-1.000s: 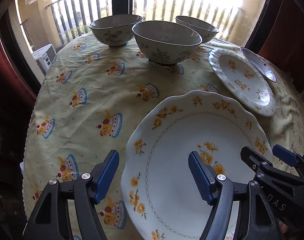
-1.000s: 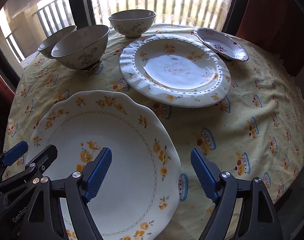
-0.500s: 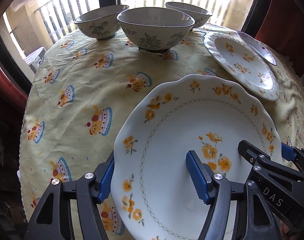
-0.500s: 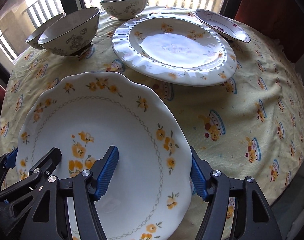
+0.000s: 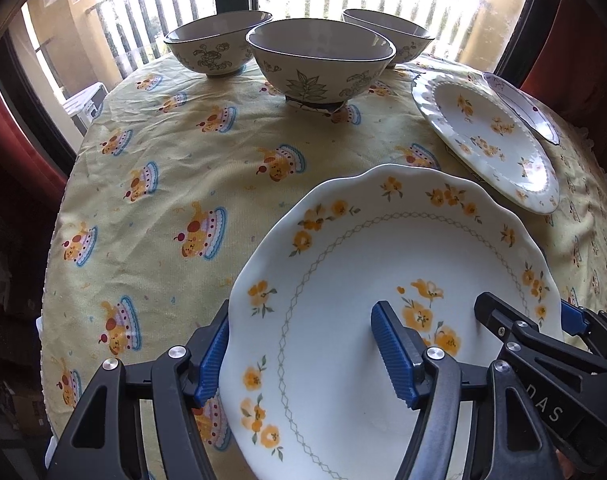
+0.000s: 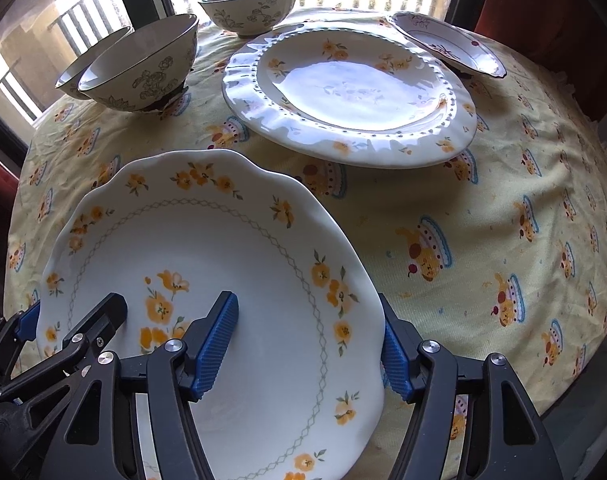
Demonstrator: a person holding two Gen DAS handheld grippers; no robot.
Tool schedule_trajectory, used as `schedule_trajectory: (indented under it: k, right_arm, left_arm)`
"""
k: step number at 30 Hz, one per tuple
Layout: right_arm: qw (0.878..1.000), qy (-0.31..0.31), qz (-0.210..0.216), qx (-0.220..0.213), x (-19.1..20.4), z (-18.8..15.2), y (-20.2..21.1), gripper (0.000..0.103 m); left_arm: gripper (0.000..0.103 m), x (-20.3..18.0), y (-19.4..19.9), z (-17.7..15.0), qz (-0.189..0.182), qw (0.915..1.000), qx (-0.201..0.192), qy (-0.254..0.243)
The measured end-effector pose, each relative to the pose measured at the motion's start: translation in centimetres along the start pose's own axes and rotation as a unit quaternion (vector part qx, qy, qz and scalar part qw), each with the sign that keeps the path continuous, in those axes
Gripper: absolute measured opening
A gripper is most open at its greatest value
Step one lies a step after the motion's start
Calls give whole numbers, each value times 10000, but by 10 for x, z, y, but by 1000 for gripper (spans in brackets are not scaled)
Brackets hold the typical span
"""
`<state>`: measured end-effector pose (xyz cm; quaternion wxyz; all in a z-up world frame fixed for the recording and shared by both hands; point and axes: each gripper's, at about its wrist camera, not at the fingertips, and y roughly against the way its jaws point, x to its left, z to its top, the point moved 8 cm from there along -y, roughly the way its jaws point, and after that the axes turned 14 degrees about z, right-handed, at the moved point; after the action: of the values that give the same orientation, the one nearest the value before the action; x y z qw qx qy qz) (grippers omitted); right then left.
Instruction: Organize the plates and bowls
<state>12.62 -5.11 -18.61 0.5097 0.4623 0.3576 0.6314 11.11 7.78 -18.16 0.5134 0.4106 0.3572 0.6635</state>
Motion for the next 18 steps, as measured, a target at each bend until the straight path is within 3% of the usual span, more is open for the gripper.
schedule_trajectory:
  k: [18]
  right_arm:
    - [9992,293,28,-253,-54,14,49,68]
  left_arm:
    - [68,-59,45,5,40,9992,-312,240]
